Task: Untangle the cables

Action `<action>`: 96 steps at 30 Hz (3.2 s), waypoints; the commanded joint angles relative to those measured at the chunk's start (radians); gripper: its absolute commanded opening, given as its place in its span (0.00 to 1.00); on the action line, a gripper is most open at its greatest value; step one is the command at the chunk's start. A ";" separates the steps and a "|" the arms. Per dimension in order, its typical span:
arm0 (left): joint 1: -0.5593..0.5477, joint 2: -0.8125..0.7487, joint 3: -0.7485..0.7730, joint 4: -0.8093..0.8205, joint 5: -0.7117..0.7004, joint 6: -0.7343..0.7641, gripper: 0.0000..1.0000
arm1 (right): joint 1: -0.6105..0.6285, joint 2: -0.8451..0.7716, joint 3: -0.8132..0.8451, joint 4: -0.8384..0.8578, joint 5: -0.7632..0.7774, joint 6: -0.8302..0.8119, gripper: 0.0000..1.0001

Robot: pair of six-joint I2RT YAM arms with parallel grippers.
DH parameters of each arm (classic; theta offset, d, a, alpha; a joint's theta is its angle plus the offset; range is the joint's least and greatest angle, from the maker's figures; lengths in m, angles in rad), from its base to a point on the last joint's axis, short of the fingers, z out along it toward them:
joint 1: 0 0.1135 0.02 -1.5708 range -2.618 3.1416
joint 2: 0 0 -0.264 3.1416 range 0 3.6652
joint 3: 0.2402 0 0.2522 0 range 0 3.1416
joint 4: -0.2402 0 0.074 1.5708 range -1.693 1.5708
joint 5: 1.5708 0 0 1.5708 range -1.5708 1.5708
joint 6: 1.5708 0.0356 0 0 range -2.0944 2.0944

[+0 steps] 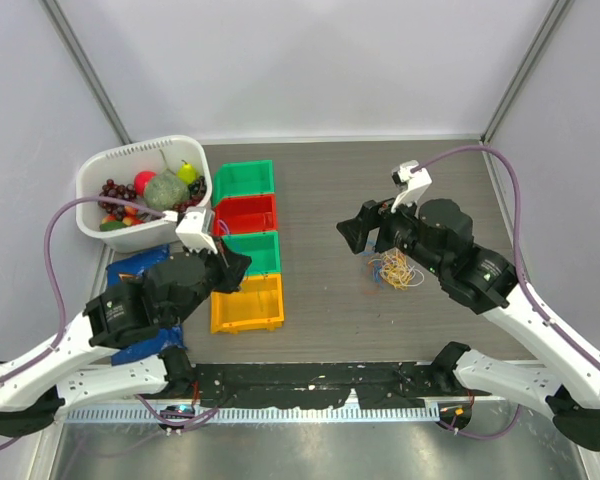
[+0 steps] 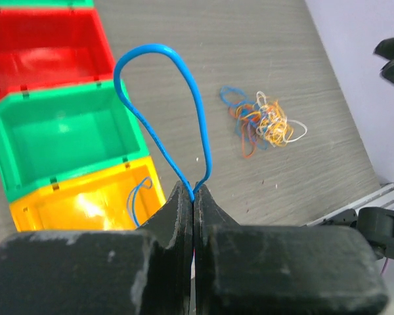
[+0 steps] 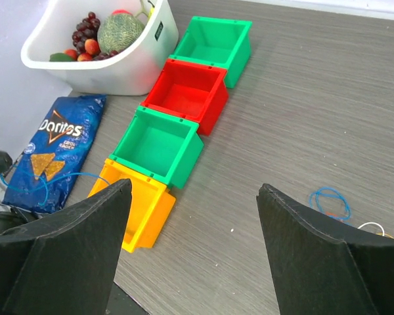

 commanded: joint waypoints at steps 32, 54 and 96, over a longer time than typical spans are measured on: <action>0.126 0.537 -0.232 -0.194 0.125 -0.898 0.00 | 0.003 0.010 -0.064 0.038 0.009 0.054 0.81; 0.157 0.619 -0.203 -0.196 0.133 -1.158 0.23 | 0.003 0.025 -0.108 0.073 -0.028 0.074 0.81; 0.160 0.457 -0.277 0.819 0.939 -0.218 0.85 | -0.448 0.365 -0.524 0.160 -0.168 0.189 0.50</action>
